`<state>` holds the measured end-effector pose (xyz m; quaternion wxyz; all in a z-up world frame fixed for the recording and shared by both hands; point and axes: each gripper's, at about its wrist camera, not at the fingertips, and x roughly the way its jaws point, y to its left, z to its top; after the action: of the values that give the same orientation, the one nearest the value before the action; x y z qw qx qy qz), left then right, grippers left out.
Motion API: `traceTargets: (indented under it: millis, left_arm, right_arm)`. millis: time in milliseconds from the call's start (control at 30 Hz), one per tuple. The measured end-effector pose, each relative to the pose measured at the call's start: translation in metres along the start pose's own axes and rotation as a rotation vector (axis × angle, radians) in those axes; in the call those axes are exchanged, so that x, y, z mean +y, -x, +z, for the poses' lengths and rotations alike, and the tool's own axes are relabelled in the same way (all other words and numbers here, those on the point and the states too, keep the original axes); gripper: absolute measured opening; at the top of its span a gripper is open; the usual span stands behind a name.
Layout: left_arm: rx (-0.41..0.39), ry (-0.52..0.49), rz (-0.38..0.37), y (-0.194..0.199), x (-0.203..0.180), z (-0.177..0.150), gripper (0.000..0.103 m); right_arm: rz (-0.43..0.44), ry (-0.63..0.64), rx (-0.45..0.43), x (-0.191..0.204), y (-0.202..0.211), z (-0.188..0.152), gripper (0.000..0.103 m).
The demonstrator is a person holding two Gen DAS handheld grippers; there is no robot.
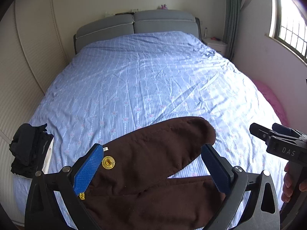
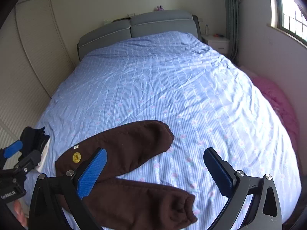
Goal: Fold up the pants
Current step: 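Grasp the cuff of one brown pant leg with the right gripper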
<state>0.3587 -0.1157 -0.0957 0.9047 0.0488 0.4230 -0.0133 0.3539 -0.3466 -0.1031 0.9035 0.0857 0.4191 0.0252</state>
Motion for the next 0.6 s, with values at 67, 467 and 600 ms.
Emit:
traceTargets:
  millis: [67, 467, 600]
  left_arm:
    - [0.036, -0.01, 0.007, -0.031, -0.011, 0.009, 0.103]
    - [0.183, -0.07, 0.014, -0.144, -0.051, 0.026, 0.103]
    - [0.217, -0.054, -0.002, -0.151, -0.049, 0.018, 0.103]
  right_arm:
    - [0.008, -0.038, 0.049, -0.014, -0.041, 0.011, 0.097]
    - [0.007, -0.25, 0.3, -0.067, -0.233, 0.011, 0.068]
    - [0.033, -0.38, 0.371, -0.084, -0.27, -0.002, 0.064]
